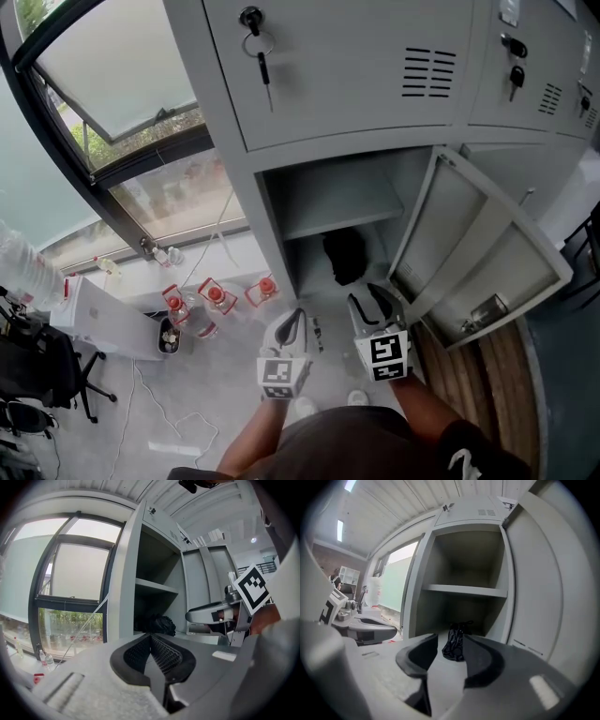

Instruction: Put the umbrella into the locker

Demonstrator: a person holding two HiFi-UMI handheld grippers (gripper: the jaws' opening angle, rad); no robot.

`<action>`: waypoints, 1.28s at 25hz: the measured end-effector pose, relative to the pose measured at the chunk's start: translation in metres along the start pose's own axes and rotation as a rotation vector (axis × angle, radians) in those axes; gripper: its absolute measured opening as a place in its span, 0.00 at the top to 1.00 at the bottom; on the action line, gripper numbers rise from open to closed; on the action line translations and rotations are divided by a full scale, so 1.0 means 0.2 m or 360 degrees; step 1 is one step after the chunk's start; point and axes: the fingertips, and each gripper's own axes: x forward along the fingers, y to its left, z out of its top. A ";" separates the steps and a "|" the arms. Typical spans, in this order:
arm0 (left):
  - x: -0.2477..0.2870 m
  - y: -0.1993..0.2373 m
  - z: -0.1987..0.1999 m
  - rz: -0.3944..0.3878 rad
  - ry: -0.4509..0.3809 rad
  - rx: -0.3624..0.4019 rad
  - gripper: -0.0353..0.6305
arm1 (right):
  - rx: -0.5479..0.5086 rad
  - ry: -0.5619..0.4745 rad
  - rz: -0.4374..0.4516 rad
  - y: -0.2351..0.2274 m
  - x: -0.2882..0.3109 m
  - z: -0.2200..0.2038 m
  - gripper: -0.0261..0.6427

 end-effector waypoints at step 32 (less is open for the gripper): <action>-0.03 -0.02 0.09 0.0036 -0.0059 -0.0002 0.94 | 0.0076 -0.0112 -0.0075 -0.05 -0.06 0.05 0.96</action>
